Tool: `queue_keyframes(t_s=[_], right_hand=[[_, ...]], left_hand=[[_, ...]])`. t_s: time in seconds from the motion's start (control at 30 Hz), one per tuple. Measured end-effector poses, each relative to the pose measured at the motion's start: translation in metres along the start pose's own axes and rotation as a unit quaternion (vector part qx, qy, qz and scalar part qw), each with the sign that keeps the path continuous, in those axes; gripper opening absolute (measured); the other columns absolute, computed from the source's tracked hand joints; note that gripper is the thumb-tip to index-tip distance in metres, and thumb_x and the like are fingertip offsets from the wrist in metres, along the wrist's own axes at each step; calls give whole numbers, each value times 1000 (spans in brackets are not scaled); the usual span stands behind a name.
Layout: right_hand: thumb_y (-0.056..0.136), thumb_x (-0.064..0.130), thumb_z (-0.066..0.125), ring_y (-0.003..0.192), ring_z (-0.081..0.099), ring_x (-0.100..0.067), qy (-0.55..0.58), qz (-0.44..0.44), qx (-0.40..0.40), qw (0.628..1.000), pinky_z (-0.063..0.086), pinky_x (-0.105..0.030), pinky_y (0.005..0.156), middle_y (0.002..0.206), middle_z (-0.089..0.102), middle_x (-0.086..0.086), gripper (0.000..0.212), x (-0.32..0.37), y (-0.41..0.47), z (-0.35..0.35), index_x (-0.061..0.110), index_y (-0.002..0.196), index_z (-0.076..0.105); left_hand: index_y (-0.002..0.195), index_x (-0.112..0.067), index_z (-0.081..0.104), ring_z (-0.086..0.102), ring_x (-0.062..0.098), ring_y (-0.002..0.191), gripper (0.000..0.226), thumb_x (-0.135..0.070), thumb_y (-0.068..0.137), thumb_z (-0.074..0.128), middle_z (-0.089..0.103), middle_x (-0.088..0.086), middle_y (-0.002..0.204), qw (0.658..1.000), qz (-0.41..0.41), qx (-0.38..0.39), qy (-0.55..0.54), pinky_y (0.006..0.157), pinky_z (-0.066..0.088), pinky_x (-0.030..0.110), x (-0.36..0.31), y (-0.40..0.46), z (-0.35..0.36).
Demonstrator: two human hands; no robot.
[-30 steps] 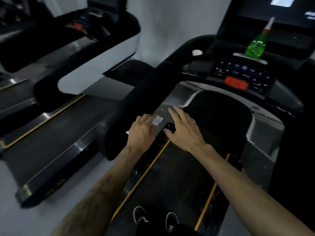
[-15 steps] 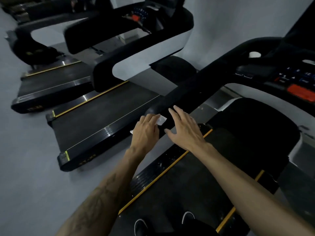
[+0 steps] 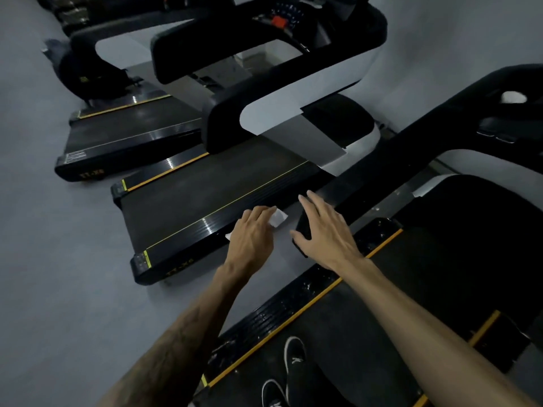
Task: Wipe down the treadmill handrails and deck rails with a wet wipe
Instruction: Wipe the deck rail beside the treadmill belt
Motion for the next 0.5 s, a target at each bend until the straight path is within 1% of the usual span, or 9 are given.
queue_keyframes(t_s=[0.2, 0.33, 0.5], right_hand=[[97, 54, 57, 155, 20, -23, 18, 5, 6, 1000, 25, -45, 122, 172, 7, -2, 86, -13, 50, 13, 22, 164, 13], [98, 53, 57, 155, 20, -23, 31, 0, -2, 1000, 25, -46, 122, 171, 9, -4, 85, -19, 80, 13, 20, 164, 14], [97, 51, 59, 155, 21, -24, 32, -3, 14, 999, 26, -45, 122, 171, 12, -5, 86, -22, 106, 15, 18, 164, 16]], left_hand=[[146, -10, 53, 51, 25, 118, 44, -8, 102, 50, 56, 8, 143, 1000, -10, 9, -5, 97, 46, 39, 22, 41, 4], [145, -9, 53, 52, 26, 119, 43, -9, 102, 53, 56, 11, 143, 1000, -15, 6, -7, 97, 45, 37, 31, 67, 6], [146, -8, 52, 53, 26, 121, 43, -8, 103, 54, 56, 11, 143, 1000, -17, 7, -4, 99, 45, 36, 37, 88, 3]])
Point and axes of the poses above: each hand's wrist, its own y-axis towards the middle knuckle, its own z-axis out of the palm, x = y × z, the point moved 2 cm from there along y, towards the middle knuckle
